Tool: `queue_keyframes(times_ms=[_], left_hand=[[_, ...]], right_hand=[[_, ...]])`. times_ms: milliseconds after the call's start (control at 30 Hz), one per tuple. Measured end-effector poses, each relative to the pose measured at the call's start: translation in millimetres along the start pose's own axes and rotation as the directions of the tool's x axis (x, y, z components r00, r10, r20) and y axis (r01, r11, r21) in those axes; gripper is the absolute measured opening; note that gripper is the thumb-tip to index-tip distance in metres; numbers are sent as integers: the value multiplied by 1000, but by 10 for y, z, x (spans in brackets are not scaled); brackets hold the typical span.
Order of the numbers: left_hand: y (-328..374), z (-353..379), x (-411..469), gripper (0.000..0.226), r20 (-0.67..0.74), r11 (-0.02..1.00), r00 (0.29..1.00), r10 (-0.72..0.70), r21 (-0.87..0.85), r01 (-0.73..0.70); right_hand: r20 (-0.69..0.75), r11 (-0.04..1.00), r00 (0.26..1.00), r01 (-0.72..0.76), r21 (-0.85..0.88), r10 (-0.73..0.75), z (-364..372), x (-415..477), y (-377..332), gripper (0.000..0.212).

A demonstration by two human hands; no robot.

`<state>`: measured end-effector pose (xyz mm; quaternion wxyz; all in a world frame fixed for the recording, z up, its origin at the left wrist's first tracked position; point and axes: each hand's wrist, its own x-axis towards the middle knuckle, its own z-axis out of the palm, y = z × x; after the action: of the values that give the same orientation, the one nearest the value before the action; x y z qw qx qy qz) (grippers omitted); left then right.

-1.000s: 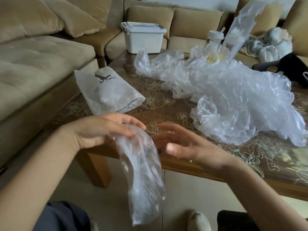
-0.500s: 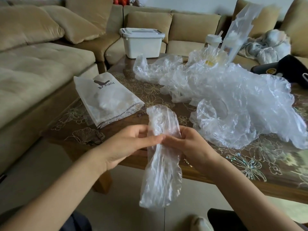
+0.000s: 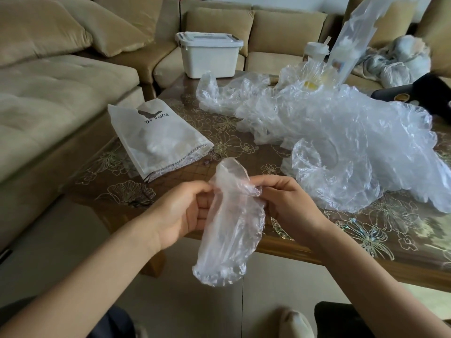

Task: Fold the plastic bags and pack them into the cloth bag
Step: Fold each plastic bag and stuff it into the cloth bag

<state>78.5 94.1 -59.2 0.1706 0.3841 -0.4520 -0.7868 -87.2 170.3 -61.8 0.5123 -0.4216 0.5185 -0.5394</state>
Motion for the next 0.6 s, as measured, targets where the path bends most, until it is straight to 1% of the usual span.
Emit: queue_keyframes(times_ms=[33, 67, 133, 167, 233, 300, 400, 467, 500, 533, 567, 600], left_hand=[[9, -18, -6, 31, 45, 998, 998, -34, -43, 36], [16, -41, -15, 42, 91, 996, 994, -61, -59, 66], [11, -84, -25, 60, 168, 997, 983, -79, 8, 79], [2, -93, -36, 63, 197, 996, 978, -74, 58, 64], [-7, -78, -77, 58, 243, 990, 968, -64, 140, 31], [-32, -81, -106, 52, 249, 981, 966, -76, 194, 27], [-77, -119, -118, 44, 177, 972, 979, -103, 226, 61], [-80, -132, -119, 37, 114, 976, 989, -90, 208, 65], [-80, -150, -117, 32, 73, 980, 995, -75, 188, 60], [-68, -150, -130, 25, 30, 984, 998, -63, 171, 57], [-68, -152, -125, 19, 2, 986, 999, -46, 162, 45], [-58, -144, -134, 18, -17, 988, 999, -34, 147, 36]], right_hand=[[-17, 999, 1000, 10, -37, -10, 1, -7, 8, 45], [-32, 996, 999, 28, -85, -30, 11, -16, 12, 49], [-41, 971, 994, 95, -219, -106, 12, -14, 39, 61], [-34, 949, 989, 128, -288, -144, 9, -13, 55, 65], [-21, 912, 982, 167, -374, -188, 7, -16, 83, 64], [13, 900, 982, 177, -398, -188, 12, -31, 99, 58], [67, 907, 985, 174, -384, -161, 0, -62, 71, 53], [86, 899, 984, 180, -399, -159, -26, -88, 12, 51], [86, 866, 977, 214, -452, -197, -33, -105, -11, 51], [94, 796, 962, 265, -544, -256, -22, -134, -38, 56], [133, 691, 937, 331, -643, -324, 2, -181, -43, 62], [206, 590, 903, 406, -698, -377, 29, -220, -15, 65]])
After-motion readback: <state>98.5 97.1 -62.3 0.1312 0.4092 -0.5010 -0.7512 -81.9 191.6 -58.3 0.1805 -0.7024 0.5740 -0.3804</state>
